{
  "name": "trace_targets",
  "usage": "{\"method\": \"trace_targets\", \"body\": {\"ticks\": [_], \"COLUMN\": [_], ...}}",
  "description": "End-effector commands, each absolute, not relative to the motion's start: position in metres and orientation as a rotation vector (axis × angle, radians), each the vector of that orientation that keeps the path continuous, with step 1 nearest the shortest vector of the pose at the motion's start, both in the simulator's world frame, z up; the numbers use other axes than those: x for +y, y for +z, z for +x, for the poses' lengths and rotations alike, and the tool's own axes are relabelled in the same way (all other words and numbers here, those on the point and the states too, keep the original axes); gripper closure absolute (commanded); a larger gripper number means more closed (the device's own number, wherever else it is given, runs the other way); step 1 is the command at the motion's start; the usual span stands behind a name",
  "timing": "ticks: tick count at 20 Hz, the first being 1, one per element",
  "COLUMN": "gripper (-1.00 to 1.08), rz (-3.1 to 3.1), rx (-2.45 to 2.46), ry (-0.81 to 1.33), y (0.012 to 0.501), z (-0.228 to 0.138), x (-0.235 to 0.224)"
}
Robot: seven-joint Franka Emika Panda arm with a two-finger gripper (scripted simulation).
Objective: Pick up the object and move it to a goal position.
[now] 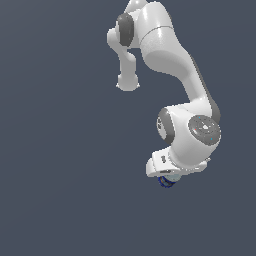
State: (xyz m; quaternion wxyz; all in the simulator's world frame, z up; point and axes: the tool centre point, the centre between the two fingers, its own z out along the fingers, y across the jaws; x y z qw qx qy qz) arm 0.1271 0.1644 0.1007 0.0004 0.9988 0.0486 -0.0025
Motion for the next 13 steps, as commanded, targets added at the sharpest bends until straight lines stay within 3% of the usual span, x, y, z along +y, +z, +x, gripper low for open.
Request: {"method": "trace_targets", "body": {"ticks": [1, 13], "gripper": [1.08, 1.08], "rz": [3.138, 3.138], "rx": [0.152, 0.152], "ry": [0.0, 0.0], "y": [0.1051, 0.1068], "z": [0.1337, 0.143], "x": [0.1675, 0.1723]}}
